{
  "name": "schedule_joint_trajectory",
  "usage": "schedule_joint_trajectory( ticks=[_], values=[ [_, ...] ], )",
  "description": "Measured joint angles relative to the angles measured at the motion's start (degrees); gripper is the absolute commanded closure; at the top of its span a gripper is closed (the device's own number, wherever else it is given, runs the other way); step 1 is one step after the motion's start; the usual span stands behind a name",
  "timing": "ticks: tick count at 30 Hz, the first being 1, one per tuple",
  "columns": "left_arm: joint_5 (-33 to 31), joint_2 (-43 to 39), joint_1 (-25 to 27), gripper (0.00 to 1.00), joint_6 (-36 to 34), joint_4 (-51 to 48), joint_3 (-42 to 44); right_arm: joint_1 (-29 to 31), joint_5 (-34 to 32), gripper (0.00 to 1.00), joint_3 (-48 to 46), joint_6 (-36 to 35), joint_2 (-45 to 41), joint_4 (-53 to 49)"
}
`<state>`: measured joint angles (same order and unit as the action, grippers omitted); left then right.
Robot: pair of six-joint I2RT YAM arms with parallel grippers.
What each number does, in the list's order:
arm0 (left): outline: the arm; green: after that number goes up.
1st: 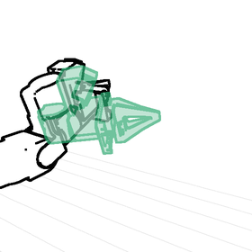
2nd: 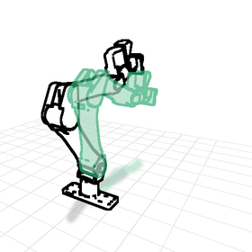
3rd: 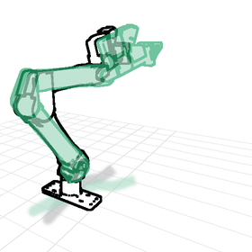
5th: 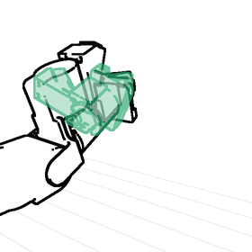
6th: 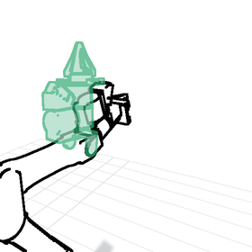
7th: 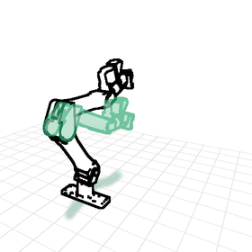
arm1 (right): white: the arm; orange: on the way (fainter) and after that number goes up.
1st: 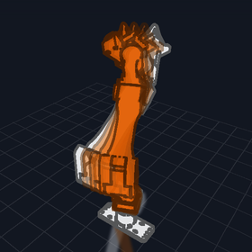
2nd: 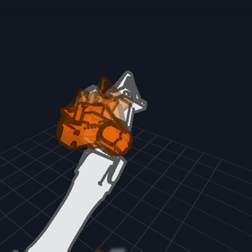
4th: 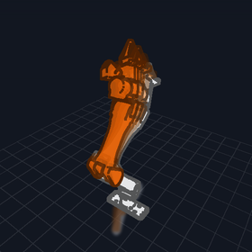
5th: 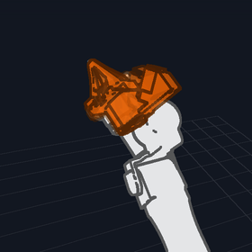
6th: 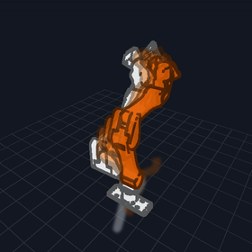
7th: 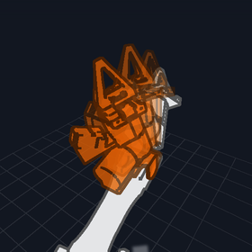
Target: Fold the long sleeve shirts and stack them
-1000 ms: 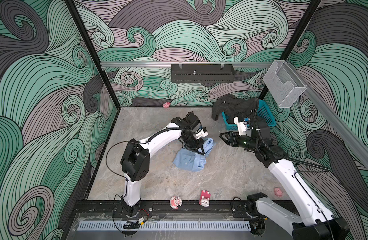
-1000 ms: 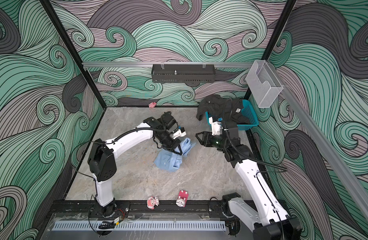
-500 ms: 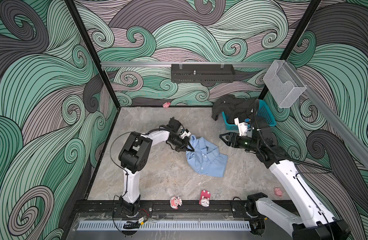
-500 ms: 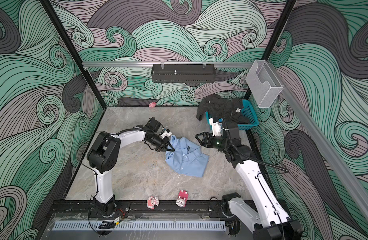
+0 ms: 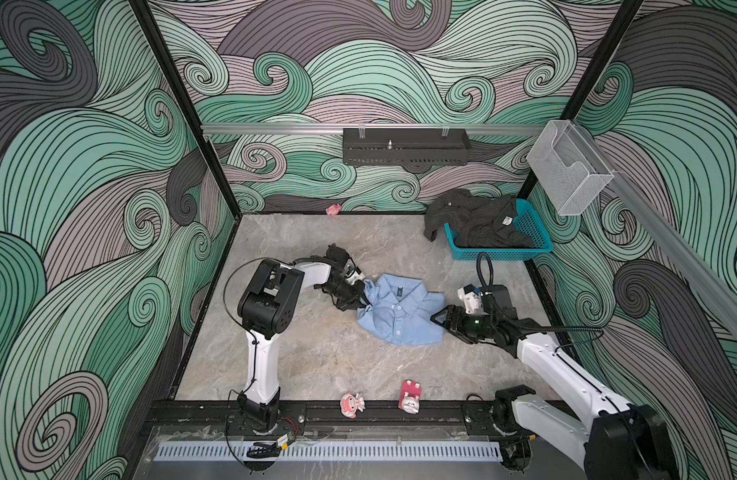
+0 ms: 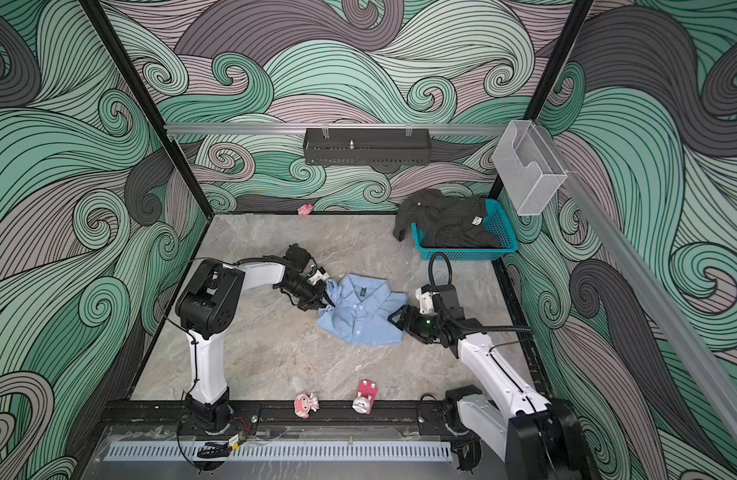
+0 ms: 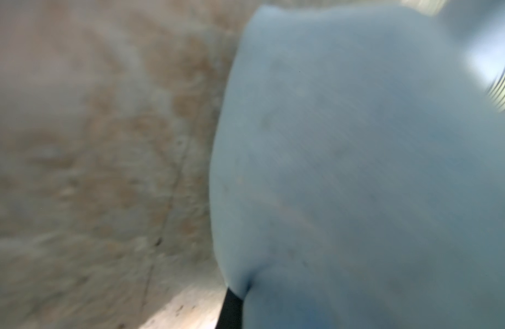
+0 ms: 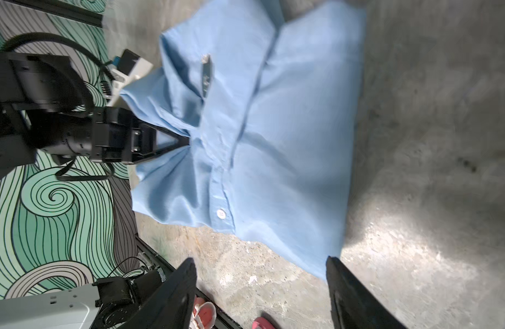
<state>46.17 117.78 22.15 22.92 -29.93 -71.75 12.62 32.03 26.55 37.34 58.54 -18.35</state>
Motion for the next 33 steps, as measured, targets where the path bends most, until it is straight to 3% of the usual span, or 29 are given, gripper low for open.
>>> schedule_joint_trajectory(
  ticks=[7,12,17,23,25,26,33],
  values=[
    [-0.2,0.0,-0.3,0.89,0.4,0.7,0.8,0.0,2.9,0.23,-2.1,4.0,11.7,9.9],
    [-0.1,-0.3,-0.4,0.87,0.7,1.5,1.5,1.6,4.9,0.28,2.3,5.4,21.7,15.8],
    [0.1,-0.6,-1.1,0.83,0.8,1.7,2.3,11.3,6.6,0.31,11.5,5.9,24.0,17.5],
    [-0.3,-3.0,-4.9,0.58,0.6,0.3,4.1,18.1,5.2,0.29,19.4,2.4,16.9,12.4],
    [-1.0,-4.2,-6.3,0.37,-0.2,-0.6,4.1,17.8,2.2,0.28,20.9,0.5,14.5,7.8],
    [-1.2,-5.0,-7.0,0.31,-0.3,-1.2,4.1,17.6,0.0,0.27,21.7,-0.5,14.0,5.0],
    [-5.7,-15.3,-12.5,0.29,-1.5,-5.7,6.0,11.7,-11.1,0.29,22.2,-6.4,15.2,-9.4]
  ],
)
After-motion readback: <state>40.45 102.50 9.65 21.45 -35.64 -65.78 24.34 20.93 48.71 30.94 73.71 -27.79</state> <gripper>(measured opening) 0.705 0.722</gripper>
